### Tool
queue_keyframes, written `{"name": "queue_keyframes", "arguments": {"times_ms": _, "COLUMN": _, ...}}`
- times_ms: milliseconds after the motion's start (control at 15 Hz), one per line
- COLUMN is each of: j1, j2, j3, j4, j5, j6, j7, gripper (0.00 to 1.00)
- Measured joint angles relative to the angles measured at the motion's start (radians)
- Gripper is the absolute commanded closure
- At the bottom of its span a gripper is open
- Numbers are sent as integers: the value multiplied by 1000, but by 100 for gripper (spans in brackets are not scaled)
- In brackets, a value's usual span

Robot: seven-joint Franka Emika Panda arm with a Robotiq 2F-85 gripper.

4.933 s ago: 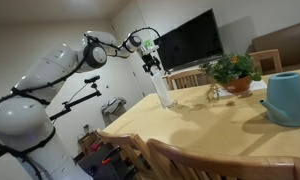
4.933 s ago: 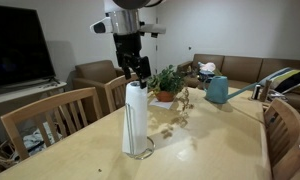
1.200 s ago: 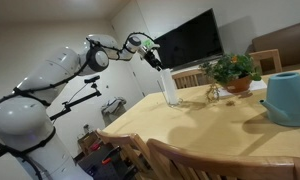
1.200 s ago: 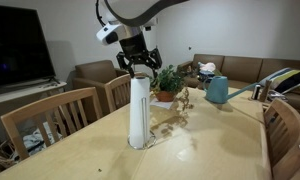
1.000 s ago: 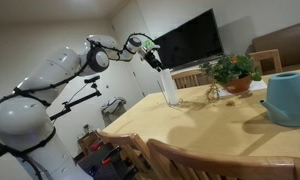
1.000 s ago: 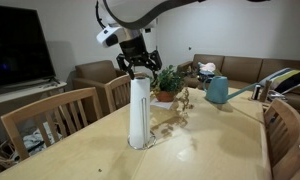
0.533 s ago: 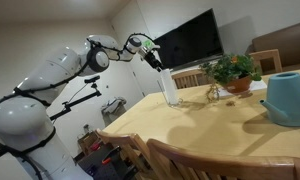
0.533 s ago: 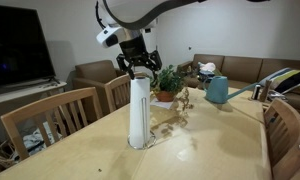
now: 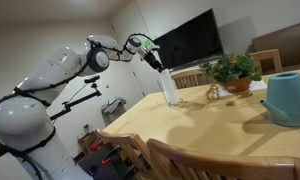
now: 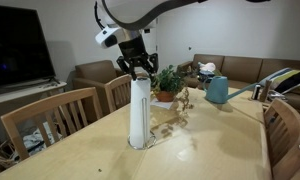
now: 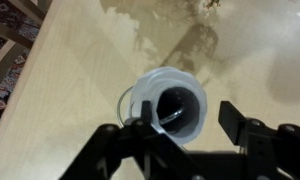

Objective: Take the paper towel roll off the stand

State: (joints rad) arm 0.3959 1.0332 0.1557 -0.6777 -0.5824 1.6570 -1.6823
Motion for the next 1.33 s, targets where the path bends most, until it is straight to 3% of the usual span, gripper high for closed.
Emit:
{"name": "queue_keyframes", "arguments": {"times_ms": 200, "j1": 5, "j2": 0, "j3": 0, "j4": 0, "j5": -3, "j6": 3, "j7": 0, "gripper": 15}}
{"name": "queue_keyframes", "arguments": {"times_ms": 333, "j1": 7, "j2": -1, "j3": 0, "j4": 0, "j5": -7, "j6": 3, "j7": 0, "gripper": 14}}
{"name": "queue_keyframes", "arguments": {"times_ms": 533, "j1": 7, "j2": -2, "j3": 0, "j4": 0, "j5": -8, "j6": 9, "j7": -3, "gripper": 20}}
{"name": "queue_keyframes", "arguments": {"times_ms": 600, "j1": 7, "j2": -2, "j3": 0, "j4": 0, "j5": -8, "j6": 12, "j7": -6, "gripper": 7}}
{"name": "queue_keyframes", "arguments": {"times_ms": 800, "j1": 6, "j2": -1, "j3": 0, "j4": -1, "j5": -9, "j6": 17, "j7": -27, "gripper": 0}}
{"name": "queue_keyframes", "arguments": {"times_ms": 1333, "j1": 1, "j2": 5, "j3": 0, "j4": -12, "j5": -24, "j6": 19, "j7": -85, "gripper": 0}}
